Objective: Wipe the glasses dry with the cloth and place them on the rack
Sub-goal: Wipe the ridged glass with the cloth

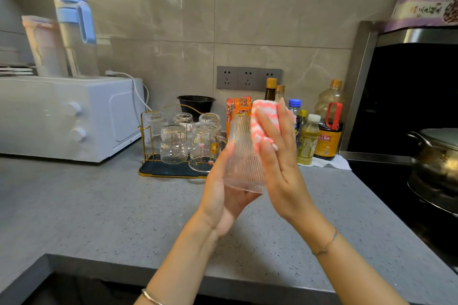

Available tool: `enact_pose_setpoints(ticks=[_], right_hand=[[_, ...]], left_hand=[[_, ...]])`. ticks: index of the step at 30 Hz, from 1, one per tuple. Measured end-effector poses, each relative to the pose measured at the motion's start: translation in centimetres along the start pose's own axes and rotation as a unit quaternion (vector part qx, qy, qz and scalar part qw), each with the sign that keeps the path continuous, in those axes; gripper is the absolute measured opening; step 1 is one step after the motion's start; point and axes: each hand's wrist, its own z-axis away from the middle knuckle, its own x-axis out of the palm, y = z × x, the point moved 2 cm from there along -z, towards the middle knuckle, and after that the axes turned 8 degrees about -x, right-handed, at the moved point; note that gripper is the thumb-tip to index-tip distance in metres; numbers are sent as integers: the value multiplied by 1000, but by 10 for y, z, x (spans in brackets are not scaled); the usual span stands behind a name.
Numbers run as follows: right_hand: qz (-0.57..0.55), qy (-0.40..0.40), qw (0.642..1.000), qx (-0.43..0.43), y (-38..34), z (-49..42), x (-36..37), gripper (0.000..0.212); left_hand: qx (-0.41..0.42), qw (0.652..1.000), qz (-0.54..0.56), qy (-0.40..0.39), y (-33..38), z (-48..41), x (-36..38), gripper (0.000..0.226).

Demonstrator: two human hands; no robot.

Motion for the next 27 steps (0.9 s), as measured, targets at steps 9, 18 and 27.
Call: enact_pose_setpoints(ticks=[9,18,27], right_hand=[[-30,-19,999,18,-2,20,7,48],[48,-106,991,-64,-10,52,18,47],[42,-23,998,-41,-3,9,-3,49]], left_hand=[[8,999,-31,34,0,-3,-6,57],[3,1000,1,-15,5,1,-5,56],[-11,1000,-22,-17,-2,2,-2,56]])
